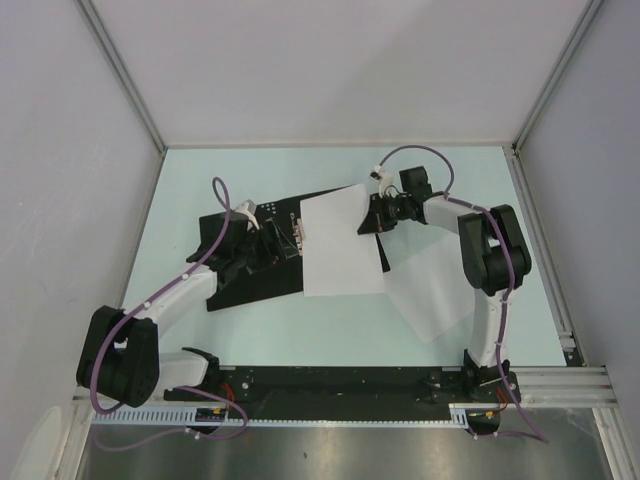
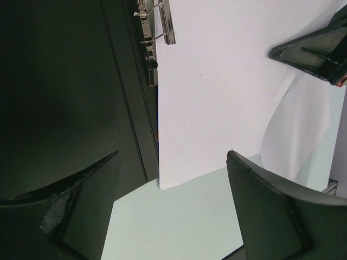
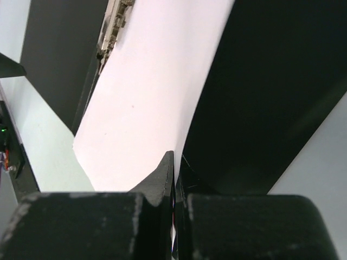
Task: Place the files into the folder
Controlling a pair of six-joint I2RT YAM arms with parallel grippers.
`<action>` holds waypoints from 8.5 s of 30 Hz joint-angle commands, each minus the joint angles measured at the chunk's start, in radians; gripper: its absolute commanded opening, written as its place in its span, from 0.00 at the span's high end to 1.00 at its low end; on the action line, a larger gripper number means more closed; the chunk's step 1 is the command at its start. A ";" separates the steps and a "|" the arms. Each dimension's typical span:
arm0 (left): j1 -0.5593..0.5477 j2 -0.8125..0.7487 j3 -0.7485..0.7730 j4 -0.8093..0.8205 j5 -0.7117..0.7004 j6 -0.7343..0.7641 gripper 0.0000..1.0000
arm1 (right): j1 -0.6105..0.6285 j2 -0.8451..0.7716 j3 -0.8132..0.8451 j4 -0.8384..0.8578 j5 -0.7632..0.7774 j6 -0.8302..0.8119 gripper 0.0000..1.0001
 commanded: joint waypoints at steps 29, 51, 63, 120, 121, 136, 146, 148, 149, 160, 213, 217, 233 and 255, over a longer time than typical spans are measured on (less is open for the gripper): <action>0.010 -0.004 -0.008 0.028 -0.005 0.029 0.16 | 0.061 0.240 0.450 -0.304 0.196 -0.183 0.94; 0.010 -0.003 -0.011 0.036 0.006 0.029 0.16 | 0.038 0.271 0.467 -0.272 0.195 -0.076 1.00; 0.010 -0.007 -0.011 0.036 0.009 0.031 0.16 | 0.056 0.279 0.476 -0.275 0.176 -0.102 1.00; -0.644 1.106 1.195 -0.054 0.006 -0.038 0.27 | -0.649 -0.898 -0.782 -0.246 0.853 0.615 0.00; -0.644 1.112 1.199 -0.065 -0.003 -0.049 0.27 | -0.649 -0.890 -0.785 -0.238 0.848 0.612 0.00; -0.644 1.178 1.193 -0.165 0.006 -0.103 0.27 | -0.545 -0.855 -0.896 -0.020 0.681 0.722 0.00; -0.627 1.178 1.189 -0.131 0.040 -0.115 0.27 | -0.553 -1.007 -0.913 0.067 0.468 0.731 0.00; -0.626 1.177 1.187 -0.127 0.046 -0.118 0.27 | -0.560 -1.030 -0.919 0.076 0.426 0.759 0.00; -0.622 1.175 1.184 -0.124 0.052 -0.118 0.27 | -0.564 -1.050 -0.919 0.075 0.414 0.766 0.00; -0.618 1.168 1.158 -0.087 0.087 -0.120 0.27 | -0.623 -1.162 -1.003 0.199 0.310 0.970 0.00; -0.826 0.738 1.173 -0.283 -0.256 0.506 0.01 | -0.297 -1.064 -0.411 -0.543 0.918 0.785 1.00; -0.856 0.763 1.212 -0.320 -0.345 0.531 0.05 | -0.292 -1.088 -0.406 -0.557 0.914 0.842 1.00; -0.888 0.824 1.285 -0.355 -0.434 0.558 0.50 | -0.254 -1.117 -0.383 -0.595 0.948 0.892 1.00; -0.517 0.620 0.953 -0.202 0.072 0.137 0.94 | -0.427 -0.955 -0.219 -0.414 0.474 0.395 0.00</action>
